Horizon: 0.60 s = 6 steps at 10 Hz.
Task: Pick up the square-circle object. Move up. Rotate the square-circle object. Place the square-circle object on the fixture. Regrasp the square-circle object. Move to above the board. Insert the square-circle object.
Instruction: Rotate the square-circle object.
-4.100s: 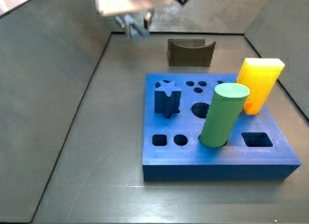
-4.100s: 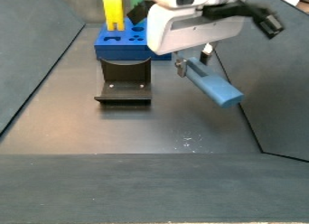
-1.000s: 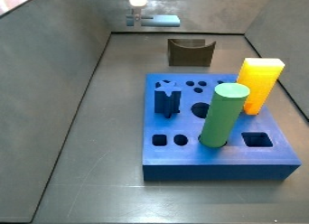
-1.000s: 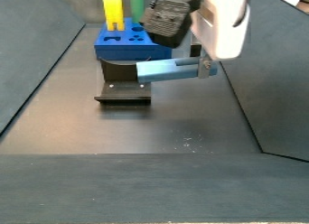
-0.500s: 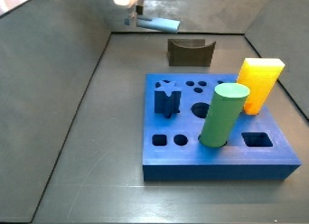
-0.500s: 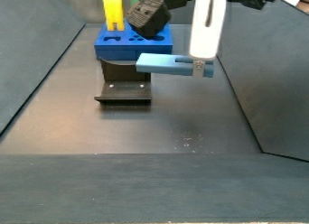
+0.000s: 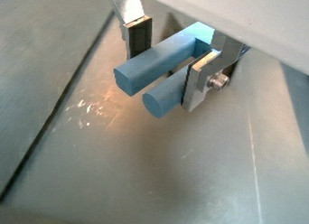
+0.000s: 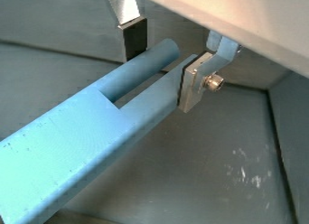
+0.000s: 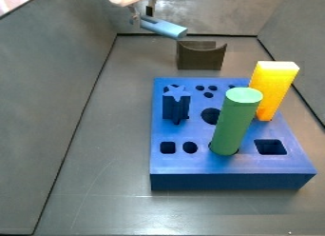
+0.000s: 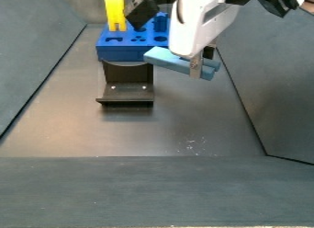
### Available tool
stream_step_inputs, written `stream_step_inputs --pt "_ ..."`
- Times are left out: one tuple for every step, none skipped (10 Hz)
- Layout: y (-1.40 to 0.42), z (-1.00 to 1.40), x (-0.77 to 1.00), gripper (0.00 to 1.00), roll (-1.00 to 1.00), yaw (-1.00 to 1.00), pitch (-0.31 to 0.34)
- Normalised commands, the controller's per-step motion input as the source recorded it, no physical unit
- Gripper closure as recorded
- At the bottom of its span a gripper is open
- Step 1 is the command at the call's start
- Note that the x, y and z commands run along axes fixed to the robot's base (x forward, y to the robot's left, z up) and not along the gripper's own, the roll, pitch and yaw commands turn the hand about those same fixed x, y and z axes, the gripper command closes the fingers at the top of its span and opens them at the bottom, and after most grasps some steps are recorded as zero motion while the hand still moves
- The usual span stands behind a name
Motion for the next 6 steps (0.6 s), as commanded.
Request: stream_step_inputs --pt "0.01 -0.04 0.02 1.0 0.0 -1.0 -0.009" --pt "0.01 -0.04 0.02 1.0 0.0 -1.0 -0.009" --pt "0.01 -0.04 0.02 1.0 0.0 -1.0 -0.01" --pt "0.01 -0.04 0.02 1.0 0.0 -1.0 -0.011" --pt "0.01 -0.04 0.02 1.0 0.0 -1.0 -0.012" --pt "0.01 -0.04 0.01 1.0 0.0 -1.0 -0.013"
